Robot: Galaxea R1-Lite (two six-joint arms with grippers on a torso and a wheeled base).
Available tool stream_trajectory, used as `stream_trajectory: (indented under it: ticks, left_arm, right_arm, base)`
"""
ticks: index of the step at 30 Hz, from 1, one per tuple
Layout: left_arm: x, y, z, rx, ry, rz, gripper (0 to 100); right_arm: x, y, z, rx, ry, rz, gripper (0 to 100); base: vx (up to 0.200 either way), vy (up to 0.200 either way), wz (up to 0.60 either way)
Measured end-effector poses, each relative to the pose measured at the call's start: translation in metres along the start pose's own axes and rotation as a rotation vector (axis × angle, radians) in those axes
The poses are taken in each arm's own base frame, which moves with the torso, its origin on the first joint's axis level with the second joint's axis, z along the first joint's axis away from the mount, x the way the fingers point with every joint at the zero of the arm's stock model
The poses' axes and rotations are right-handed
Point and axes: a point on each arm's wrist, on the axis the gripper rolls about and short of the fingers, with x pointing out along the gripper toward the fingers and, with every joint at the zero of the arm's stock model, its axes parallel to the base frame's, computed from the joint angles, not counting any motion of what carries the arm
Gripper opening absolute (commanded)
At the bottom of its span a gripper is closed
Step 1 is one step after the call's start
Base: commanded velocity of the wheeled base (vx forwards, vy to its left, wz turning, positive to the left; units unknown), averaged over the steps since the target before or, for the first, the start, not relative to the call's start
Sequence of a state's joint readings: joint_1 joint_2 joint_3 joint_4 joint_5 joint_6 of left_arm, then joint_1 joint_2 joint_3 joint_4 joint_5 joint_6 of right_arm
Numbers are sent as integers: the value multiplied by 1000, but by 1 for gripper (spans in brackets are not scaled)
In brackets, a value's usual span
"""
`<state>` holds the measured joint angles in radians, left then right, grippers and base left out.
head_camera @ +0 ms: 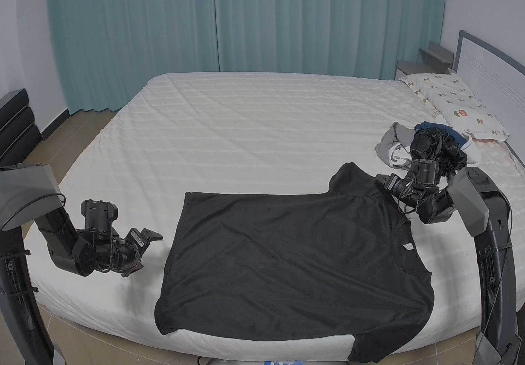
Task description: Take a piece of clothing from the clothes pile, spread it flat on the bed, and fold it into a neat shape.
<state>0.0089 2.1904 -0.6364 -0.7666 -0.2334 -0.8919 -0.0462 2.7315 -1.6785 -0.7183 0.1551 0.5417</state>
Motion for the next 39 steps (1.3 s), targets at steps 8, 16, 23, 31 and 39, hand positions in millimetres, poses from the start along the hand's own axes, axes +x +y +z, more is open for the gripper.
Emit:
stream_trajectory:
  ticks: [8,16,23,31,39]
  left_arm:
    - [2,-15,9,-1,-35,-44,100]
    - [21,-75,42,47,-141,-171,100]
    - [54,-128,60,94,-199,-255,100]
    - [103,-138,53,147,-204,-230,100]
    - [133,-130,45,208,-280,-218,100]
  right_arm:
    - [-23,-3,-6,10,23,-24,100]
    - [-71,-8,-24,17,23,-34,100]
    - [-123,-13,-32,62,-8,-40,100]
    - [-185,-11,-43,191,-52,-25,100]
    - [-204,-7,-47,272,-27,-38,100]
  base:
    - [0,0,0]
    - [0,0,0]
    - [0,0,0]
    - [0,0,0]
    - [0,0,0]
